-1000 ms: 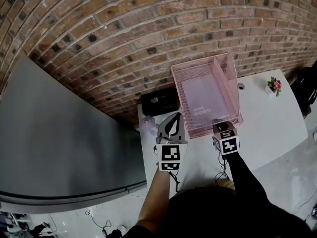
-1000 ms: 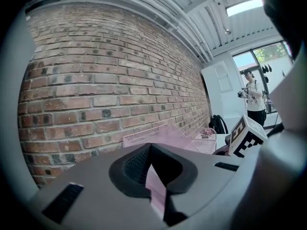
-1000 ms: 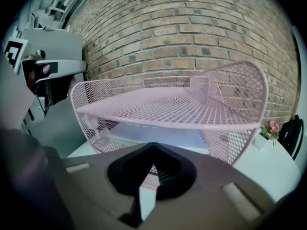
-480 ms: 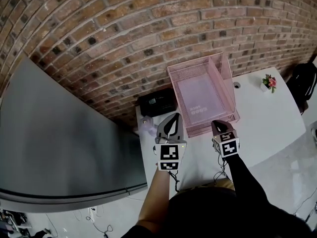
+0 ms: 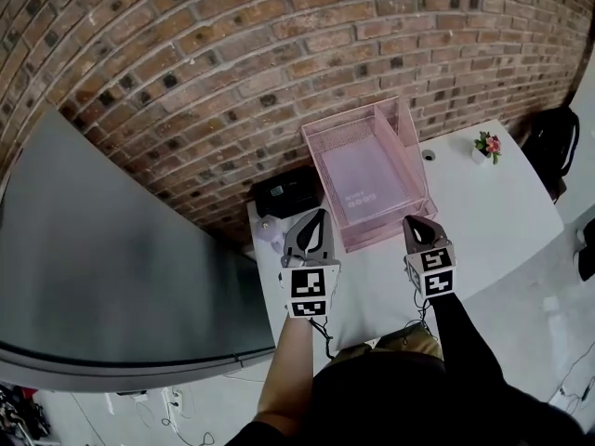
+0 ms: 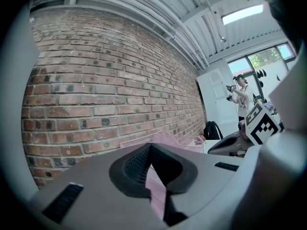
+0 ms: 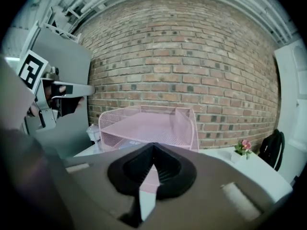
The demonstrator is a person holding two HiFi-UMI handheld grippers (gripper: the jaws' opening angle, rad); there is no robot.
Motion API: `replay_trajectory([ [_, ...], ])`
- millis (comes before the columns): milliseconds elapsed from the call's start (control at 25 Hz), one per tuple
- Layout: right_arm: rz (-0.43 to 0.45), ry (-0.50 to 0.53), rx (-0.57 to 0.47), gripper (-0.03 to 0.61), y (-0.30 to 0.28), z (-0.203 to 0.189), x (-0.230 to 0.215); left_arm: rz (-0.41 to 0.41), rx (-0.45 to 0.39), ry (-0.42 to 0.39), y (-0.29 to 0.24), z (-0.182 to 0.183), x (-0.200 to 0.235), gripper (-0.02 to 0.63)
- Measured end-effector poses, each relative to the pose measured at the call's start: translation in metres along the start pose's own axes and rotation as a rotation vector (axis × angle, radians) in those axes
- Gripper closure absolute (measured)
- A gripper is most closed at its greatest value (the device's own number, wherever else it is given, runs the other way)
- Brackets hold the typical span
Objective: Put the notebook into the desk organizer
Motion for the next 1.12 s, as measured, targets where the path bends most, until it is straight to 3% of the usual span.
replay_trajectory([
  [200,-0.065,0.052,-0.11,0.578,0.03,0.021,-0.007,0.0,-0.019,-0.012,0.012,0.004,-0.008,0.606],
  [560,-0.058,0.053,-0.286,0.578,0.067,0.065,-0.028,0.041,-0.065,-0.011,0.021,0.023,-0.018,0.606],
  [1120,0.077,0.092,-0.317,0.578,0.086,0.058,-0.065,0.134,-0.073,0.018,0.036,0.037,-0.08,0.606],
])
Point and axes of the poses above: the fingertips, and each gripper's own axes: y backward along the fingers, x to its left, z out of its top, the point moved 10 cm from there along y, backward along the fingers, and after that the axes turned 6 degrees about x, right-handed, at the moved point
